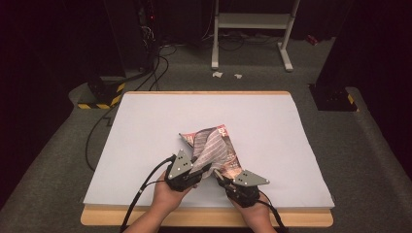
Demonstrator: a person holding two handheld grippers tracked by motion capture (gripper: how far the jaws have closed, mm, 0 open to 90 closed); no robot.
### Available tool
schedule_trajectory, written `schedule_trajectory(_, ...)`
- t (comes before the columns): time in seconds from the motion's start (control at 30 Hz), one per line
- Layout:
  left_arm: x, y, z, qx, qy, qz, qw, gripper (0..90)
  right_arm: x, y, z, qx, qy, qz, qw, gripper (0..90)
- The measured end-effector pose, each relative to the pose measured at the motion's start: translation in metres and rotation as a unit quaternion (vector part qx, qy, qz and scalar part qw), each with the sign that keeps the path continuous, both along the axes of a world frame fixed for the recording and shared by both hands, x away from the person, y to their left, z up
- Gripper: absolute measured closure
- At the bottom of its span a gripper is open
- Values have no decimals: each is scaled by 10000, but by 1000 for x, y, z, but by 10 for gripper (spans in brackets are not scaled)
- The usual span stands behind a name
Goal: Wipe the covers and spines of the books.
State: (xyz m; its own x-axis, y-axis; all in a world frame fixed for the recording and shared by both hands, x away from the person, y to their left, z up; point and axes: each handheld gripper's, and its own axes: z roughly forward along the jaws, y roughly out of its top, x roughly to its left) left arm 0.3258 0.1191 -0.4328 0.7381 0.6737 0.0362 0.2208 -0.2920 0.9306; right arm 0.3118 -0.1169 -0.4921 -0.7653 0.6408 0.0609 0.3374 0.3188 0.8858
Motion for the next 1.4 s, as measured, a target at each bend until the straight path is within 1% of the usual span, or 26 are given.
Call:
schedule_trajectory(0.07, 8, 5, -3, 28, 49, 105, 9999, 716, 0, 0, 0, 2, -2, -1, 10000, 835)
schedule_trajectory(0.13, 19, 12, -8, 37, 143, 221, 9996, 716, 0, 0, 0, -1, -10, -5, 10000, 835)
schedule_trajectory(0.2, 32, 21, -13, 98, 218, 392, 9989, 716, 0, 0, 1, 0, -17, -5, 10000, 835)
schedule_trajectory(0.27, 44, 29, -19, 73, 342, 511, 9981, 715, 0, 0, 1, -5, -22, -5, 10000, 834)
schedule_trajectory(0.37, 64, 43, -29, 135, 476, 785, 9957, 714, 0, 1, 1, -5, -30, -3, 10000, 834)
schedule_trajectory(0.4, 68, 46, -31, 167, 486, 844, 9951, 714, 0, 1, 1, -7, -33, 0, 10000, 834)
schedule_trajectory(0.43, 76, 50, -35, 196, 511, 942, 9941, 713, 0, 1, 1, -5, -32, -3, 10000, 833)
schedule_trajectory(0.57, 91, 58, -43, 242, 523, 1132, 9919, 713, 0, 1, 1, 0, -36, -7, 10000, 834)
schedule_trajectory(0.67, 103, 64, -48, 291, 589, 1276, 9896, 713, 0, 0, 1, 9, -31, -9, 10000, 834)
schedule_trajectory(0.8, 113, 68, -51, 329, 615, 1402, 9877, 714, 0, 0, 1, 22, -26, -15, 10000, 833)
schedule_trajectory(0.9, 122, 71, -53, 538, 635, 1517, 9849, 714, 0, 0, 1, 25, -28, -15, 10000, 834)
schedule_trajectory(1.0, 126, 76, -50, 569, 668, 1642, 9825, 714, 0, 0, 2, 26, -45, -13, 10000, 834)
schedule_trajectory(1.07, 125, 80, -46, 522, 648, 1682, 9822, 714, 0, -1, 2, 51, -47, -16, 10000, 834)
schedule_trajectory(1.2, 118, 91, -35, 505, 549, 1746, 9818, 714, 0, -2, 2, 55, -47, -13, 10000, 834)
schedule_trajectory(1.33, 108, 107, -23, 447, 527, 1859, 9801, 714, 0, -2, 2, 46, -61, -19, 10000, 834)
schedule_trajectory(1.4, 103, 113, -20, 493, 527, 1888, 9794, 714, 0, -2, 2, 48, -67, -25, 10000, 834)
